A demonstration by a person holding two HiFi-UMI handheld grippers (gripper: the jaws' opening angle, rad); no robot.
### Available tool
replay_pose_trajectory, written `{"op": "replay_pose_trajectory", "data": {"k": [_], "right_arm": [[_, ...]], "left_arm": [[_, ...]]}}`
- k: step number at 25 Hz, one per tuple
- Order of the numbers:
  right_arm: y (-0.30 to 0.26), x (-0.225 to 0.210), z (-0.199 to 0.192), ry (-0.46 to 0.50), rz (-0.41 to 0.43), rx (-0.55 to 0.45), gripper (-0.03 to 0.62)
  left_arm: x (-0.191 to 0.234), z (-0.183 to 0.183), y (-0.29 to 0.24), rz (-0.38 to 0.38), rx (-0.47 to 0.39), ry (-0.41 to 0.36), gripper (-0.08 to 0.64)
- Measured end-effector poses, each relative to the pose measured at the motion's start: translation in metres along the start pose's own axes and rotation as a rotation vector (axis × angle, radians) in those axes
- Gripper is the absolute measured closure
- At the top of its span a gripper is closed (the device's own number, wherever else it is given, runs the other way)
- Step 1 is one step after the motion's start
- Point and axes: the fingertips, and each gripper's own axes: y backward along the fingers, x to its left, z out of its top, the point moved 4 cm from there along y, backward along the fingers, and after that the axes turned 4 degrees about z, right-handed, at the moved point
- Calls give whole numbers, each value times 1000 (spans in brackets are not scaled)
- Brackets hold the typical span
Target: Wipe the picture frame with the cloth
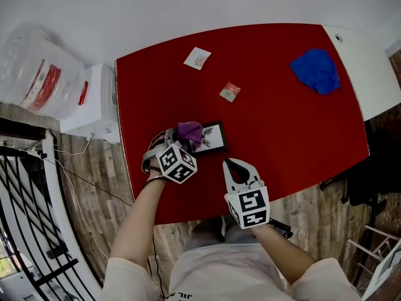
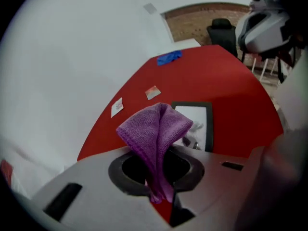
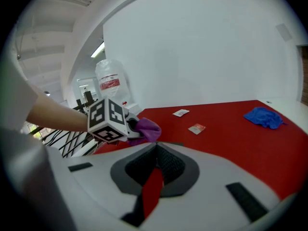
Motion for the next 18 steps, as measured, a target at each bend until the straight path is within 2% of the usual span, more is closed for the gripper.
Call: {"op": "replay_pose_trajectory", "data": {"k": [5, 13, 18], "right_arm": [[5, -5, -9, -16, -13, 10, 588], [5, -16, -18, -41, -29, 17, 588], [0, -16, -14, -40, -14, 6, 588]], "left_arm": [[-2, 3, -32, -35, 75, -135, 497], [-25, 2, -29, -76, 96, -166, 497], [-66, -5, 1, -92, 81, -271, 497]]}}
